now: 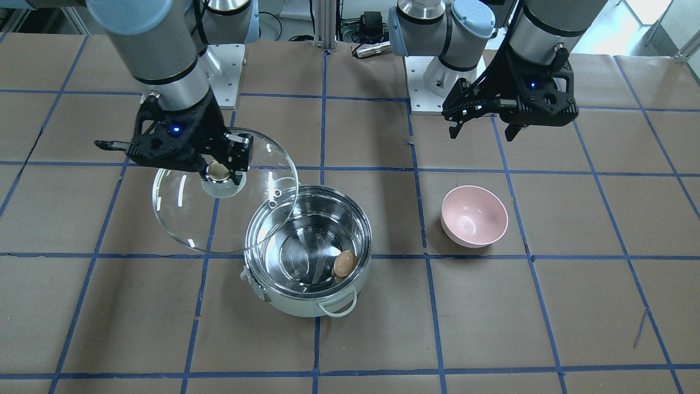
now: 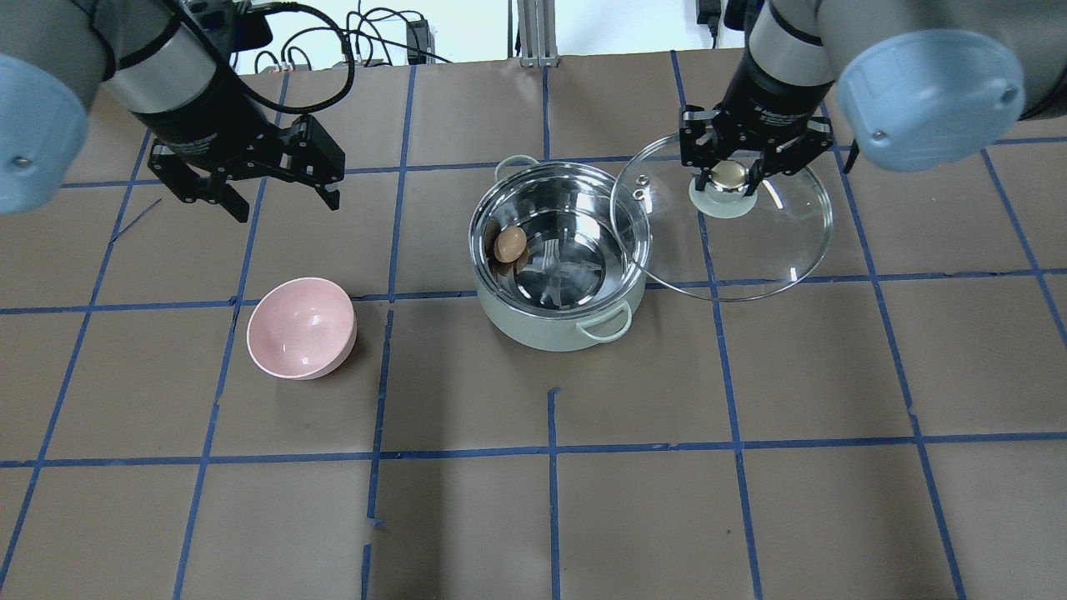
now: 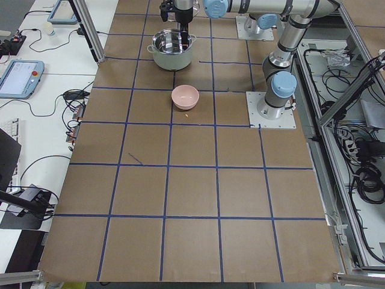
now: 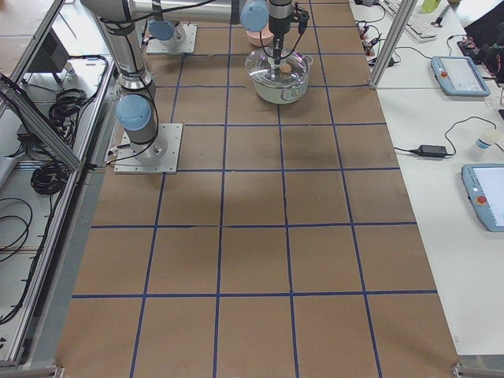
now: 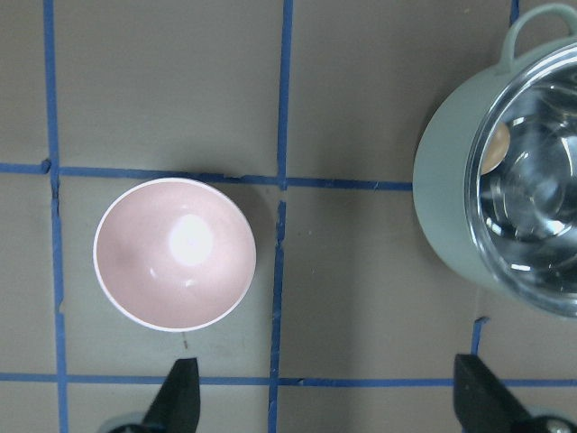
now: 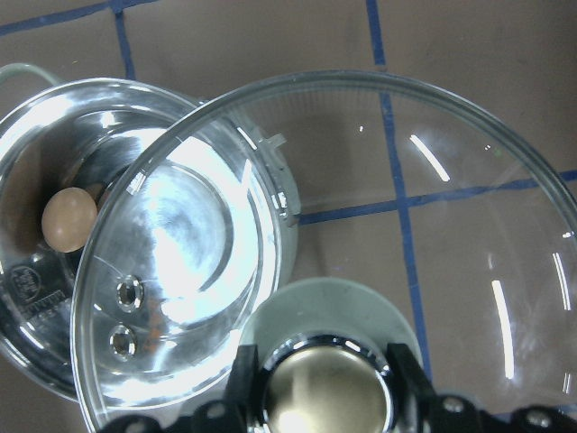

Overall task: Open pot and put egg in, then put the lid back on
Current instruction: 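Raise the left gripper away while the right gripper carries the lid over the pot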

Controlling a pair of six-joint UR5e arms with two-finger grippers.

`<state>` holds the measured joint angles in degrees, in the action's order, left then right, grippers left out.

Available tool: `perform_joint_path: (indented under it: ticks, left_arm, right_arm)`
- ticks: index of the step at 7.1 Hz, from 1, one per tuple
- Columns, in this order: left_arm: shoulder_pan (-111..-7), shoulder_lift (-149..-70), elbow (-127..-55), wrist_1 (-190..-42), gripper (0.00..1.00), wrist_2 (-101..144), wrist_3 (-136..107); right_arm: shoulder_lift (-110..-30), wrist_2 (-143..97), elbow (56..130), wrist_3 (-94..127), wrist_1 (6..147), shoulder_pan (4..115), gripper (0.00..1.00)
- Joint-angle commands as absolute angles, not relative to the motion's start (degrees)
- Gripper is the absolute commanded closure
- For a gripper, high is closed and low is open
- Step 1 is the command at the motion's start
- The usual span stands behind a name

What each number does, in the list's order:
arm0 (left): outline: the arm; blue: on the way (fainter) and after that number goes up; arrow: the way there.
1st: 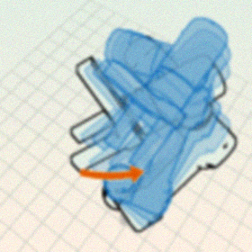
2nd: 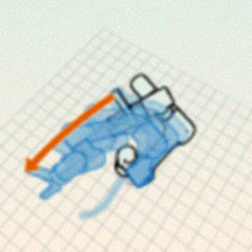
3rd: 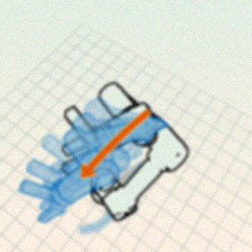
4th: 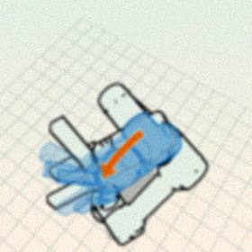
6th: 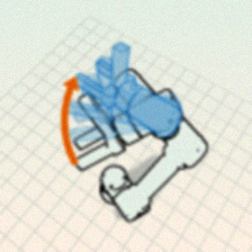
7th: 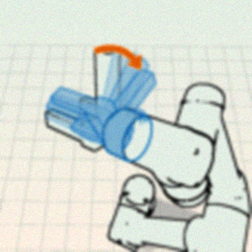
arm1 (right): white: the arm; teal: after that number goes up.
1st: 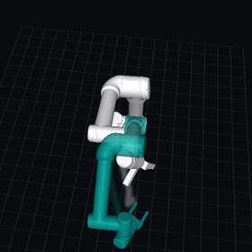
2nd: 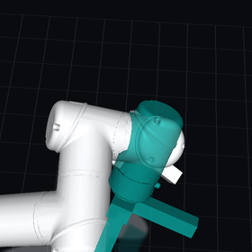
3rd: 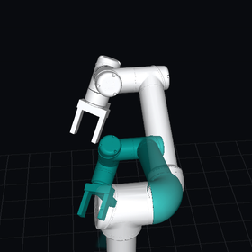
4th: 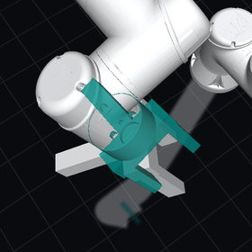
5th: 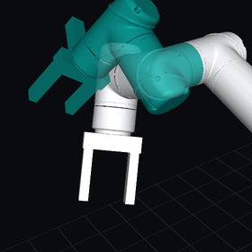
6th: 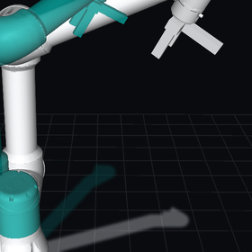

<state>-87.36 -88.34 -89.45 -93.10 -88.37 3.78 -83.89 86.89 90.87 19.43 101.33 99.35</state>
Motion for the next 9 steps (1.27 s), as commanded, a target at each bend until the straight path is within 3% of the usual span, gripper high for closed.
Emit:
perform_joint_path:
  ticks: [1,9]
  left_arm:
    - [-87.19,-87.55,-87.81,-95.0,0.0,-89.9,6.15]
    - [-86.04,-87.19,-88.5,-95.45,0.0,-90.0,5.89]
  right_arm:
    - [-82.1,86.84,90.79,24.52,104.93,103.79,0.8]
    - [-74.8,85.52,90.44,26.37,114.87,109.86,0.78]
